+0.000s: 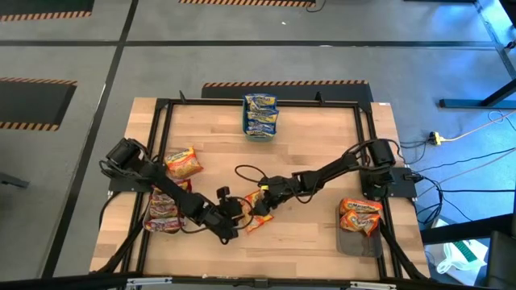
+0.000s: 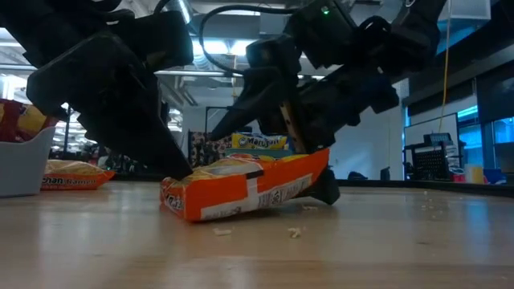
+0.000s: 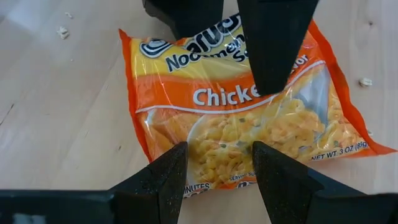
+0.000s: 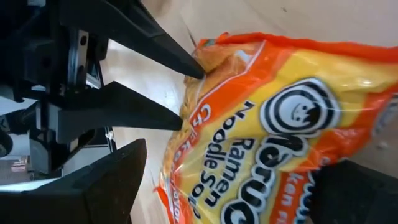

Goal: Sort Maruchan noodles
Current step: Put the orange noodle pack into the black bin

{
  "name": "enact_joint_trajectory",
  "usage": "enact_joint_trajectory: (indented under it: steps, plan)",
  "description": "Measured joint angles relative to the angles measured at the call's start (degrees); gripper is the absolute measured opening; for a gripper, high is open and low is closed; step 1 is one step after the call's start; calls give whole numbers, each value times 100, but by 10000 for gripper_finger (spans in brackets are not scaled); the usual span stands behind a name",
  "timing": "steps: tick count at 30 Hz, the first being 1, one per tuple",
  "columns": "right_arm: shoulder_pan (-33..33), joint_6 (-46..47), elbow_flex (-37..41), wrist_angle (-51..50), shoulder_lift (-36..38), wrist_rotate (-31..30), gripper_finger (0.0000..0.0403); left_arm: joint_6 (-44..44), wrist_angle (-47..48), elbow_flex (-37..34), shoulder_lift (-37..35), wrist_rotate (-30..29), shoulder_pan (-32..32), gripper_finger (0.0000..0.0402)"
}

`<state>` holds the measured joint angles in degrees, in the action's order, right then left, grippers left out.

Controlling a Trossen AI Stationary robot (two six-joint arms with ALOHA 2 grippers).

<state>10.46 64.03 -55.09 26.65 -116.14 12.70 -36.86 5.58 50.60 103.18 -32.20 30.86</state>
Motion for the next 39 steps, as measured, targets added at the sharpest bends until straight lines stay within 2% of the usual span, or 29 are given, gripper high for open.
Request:
enact_joint_trajectory:
  steps: [4, 8, 19, 23, 26, 30, 33, 39]
  plan:
    - [41, -2, -146, -36, -84, -26, 373, 4, 11, -1, 0, -10, 1, 176]
    - [47, 0, -181, -69, -89, -115, 344, 66, 11, -3, 3, -24, 1, 176]
    - [46, -186, -175, -61, -98, -293, 162, 303, -131, -19, 8, -98, 0, 176]
    - [45, -365, -173, 68, -100, -307, 116, 372, -85, -19, -119, 136, -5, 176]
    - [84, -624, -201, 24, -37, -372, 106, 606, 41, -32, -334, 570, -10, 176]
    - [89, -1070, -216, -268, 180, -421, 115, 619, 373, -27, -775, 947, 21, 176]
    - [89, -1353, -214, -889, 512, -459, 118, 616, 720, -27, -1025, 1136, 59, 176]
    - [293, -2030, -216, -2463, 1383, -453, 109, 616, 840, -20, -1222, 1061, 186, 176]
